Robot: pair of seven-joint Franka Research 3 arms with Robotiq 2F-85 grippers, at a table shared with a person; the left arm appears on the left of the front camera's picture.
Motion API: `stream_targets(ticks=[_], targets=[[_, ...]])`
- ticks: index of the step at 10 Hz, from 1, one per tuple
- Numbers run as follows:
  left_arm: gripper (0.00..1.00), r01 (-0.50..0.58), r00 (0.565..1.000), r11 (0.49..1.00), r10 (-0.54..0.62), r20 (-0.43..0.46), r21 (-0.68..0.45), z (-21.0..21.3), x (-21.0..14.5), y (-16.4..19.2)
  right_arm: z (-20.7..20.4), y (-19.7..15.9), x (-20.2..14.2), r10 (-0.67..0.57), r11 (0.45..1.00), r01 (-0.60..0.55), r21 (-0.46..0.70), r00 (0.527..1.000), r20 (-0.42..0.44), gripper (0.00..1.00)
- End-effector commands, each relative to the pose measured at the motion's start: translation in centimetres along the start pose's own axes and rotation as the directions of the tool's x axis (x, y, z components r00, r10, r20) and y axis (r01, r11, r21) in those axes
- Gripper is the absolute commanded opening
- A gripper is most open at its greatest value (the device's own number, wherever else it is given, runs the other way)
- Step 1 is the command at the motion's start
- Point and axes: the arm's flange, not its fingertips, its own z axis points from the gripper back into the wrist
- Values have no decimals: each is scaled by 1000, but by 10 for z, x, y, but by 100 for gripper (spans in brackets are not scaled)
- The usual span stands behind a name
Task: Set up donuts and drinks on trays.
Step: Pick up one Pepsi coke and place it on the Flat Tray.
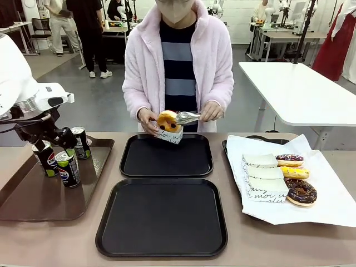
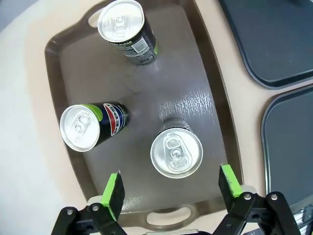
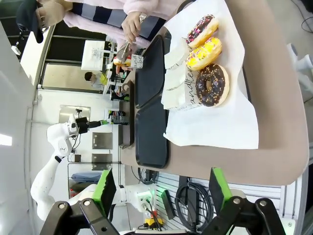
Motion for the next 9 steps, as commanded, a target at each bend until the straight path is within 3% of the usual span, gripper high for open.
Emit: stream_targets(ticks=[1, 5, 7, 9], targets=[[100, 4, 999, 999, -5, 32, 43, 3, -3, -5, -1, -2, -1, 2, 1000, -2, 8, 1000, -8, 100], [100, 18, 1000, 1000, -19, 13, 18, 5, 0, -2, -1, -2, -1, 2, 1000, -2, 8, 1000, -8, 100], [100, -98, 994, 995, 96, -51, -26, 1, 13, -7, -1, -2, -1, 2, 1000, -2, 8, 1000, -8, 100], [100, -155, 983, 988, 156, -92, 26, -10, 22, -15, -1, -2, -1, 2, 1000, -2, 8, 1000, -8, 100]])
